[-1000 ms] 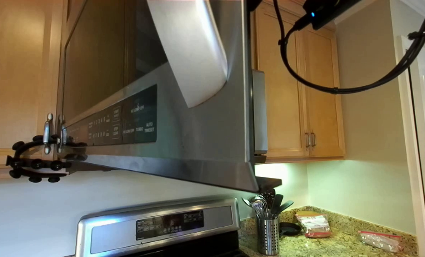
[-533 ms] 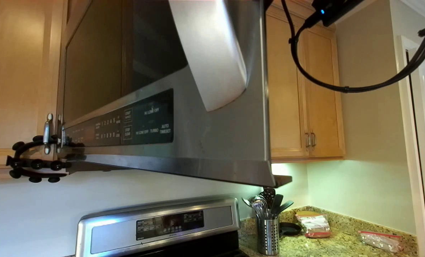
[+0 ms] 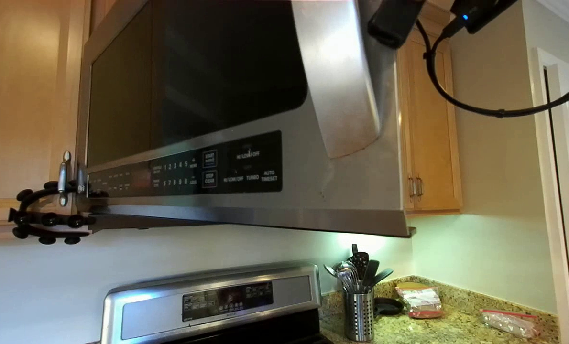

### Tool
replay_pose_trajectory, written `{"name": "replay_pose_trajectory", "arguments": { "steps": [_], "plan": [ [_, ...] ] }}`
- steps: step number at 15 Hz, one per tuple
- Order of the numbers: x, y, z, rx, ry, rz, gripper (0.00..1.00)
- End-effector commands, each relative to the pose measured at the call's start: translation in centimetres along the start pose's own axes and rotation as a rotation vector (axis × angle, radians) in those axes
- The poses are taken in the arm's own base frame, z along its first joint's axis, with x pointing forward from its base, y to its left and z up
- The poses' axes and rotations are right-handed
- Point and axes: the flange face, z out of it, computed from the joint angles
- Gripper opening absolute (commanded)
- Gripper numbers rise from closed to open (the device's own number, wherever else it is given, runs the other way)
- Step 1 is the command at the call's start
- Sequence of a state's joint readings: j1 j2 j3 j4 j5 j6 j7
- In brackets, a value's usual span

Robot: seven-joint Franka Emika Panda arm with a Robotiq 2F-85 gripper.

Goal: Close the door of the microwave

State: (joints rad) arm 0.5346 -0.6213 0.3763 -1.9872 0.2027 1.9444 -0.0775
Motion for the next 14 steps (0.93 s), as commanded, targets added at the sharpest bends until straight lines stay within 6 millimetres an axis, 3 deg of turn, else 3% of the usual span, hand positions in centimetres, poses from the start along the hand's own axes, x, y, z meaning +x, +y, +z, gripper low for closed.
{"name": "replay_pose_trajectory", "arguments": {
  "steps": [1,14],
  "plan": [
    [-1.7,2.7,-1.4,-0.079,-0.017,0.084,1.0],
    [-6.6,7.3,-5.4,-0.224,-0.103,0.248,1.0]
  ]
}}
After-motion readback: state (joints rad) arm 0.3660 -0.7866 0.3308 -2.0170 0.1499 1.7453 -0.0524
